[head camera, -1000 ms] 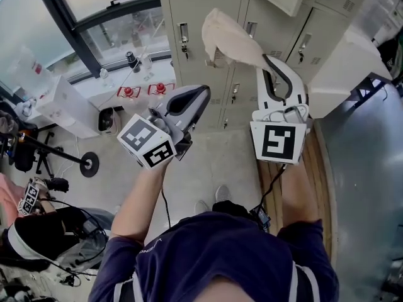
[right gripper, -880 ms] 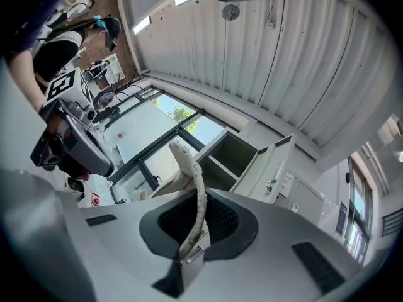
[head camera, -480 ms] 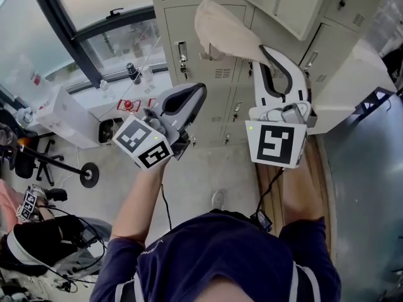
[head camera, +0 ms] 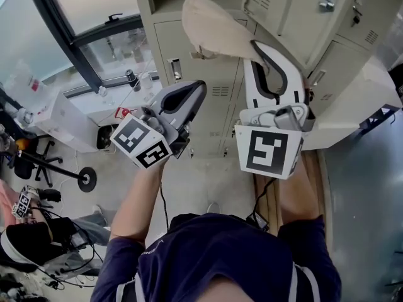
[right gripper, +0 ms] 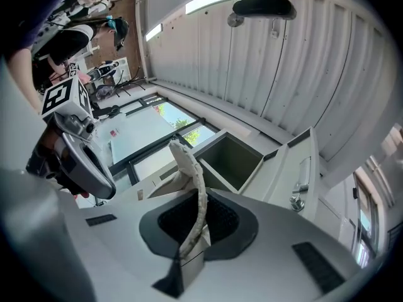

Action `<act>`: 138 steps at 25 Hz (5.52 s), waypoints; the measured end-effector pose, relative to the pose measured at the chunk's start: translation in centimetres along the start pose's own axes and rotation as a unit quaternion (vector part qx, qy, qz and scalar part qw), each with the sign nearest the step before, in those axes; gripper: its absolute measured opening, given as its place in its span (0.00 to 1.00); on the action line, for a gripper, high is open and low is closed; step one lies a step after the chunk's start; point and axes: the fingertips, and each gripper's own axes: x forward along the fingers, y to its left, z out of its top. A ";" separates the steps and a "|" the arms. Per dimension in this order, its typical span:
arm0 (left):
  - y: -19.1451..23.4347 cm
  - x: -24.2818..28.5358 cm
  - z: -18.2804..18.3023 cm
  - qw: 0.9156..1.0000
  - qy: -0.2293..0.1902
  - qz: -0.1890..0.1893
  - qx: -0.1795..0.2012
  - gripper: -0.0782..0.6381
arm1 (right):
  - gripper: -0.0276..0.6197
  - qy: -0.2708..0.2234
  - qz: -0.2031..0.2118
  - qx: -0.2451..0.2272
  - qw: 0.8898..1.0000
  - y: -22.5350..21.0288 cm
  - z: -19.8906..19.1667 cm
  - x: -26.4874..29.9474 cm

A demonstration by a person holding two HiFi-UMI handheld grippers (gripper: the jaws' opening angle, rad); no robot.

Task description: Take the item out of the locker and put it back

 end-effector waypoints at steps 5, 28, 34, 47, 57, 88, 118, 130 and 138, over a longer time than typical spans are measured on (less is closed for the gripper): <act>1.4 1.9 0.1 1.000 -0.001 -0.002 0.007 0.11 | 0.08 -0.010 -0.003 -0.001 1.000 -0.7 0.0 2.4; 10.9 3.2 4.0 0.997 -0.025 -0.073 -0.001 0.11 | 0.08 0.026 -0.048 -0.117 0.992 -3.2 3.4 20.7; 11.9 3.6 3.3 0.997 -0.025 -0.077 -0.006 0.11 | 0.08 0.042 -0.034 -0.156 0.986 -3.1 1.8 23.8; 12.8 3.8 3.7 0.997 -0.026 -0.079 -0.008 0.11 | 0.08 0.107 0.057 -0.210 0.970 0.4 -3.2 28.4; 14.9 3.7 3.8 0.997 -0.031 -0.072 -0.019 0.11 | 0.08 0.138 0.127 -0.243 0.952 3.3 -5.8 31.2; 11.6 2.2 3.9 0.996 -0.031 -0.076 -0.031 0.11 | 0.23 0.190 0.224 -0.213 0.932 5.3 -7.2 27.2; 7.8 -0.2 4.9 0.997 -0.032 -0.064 -0.022 0.11 | 0.24 0.187 0.233 -0.218 0.929 5.4 -5.1 22.4; 5.9 -0.1 5.2 0.998 -0.023 -0.056 -0.014 0.11 | 0.23 0.159 0.206 -0.169 0.951 3.8 -3.5 19.1; 4.0 0.4 5.0 0.999 -0.015 -0.046 -0.007 0.11 | 0.16 0.110 0.172 -0.131 0.970 2.0 0.0 15.7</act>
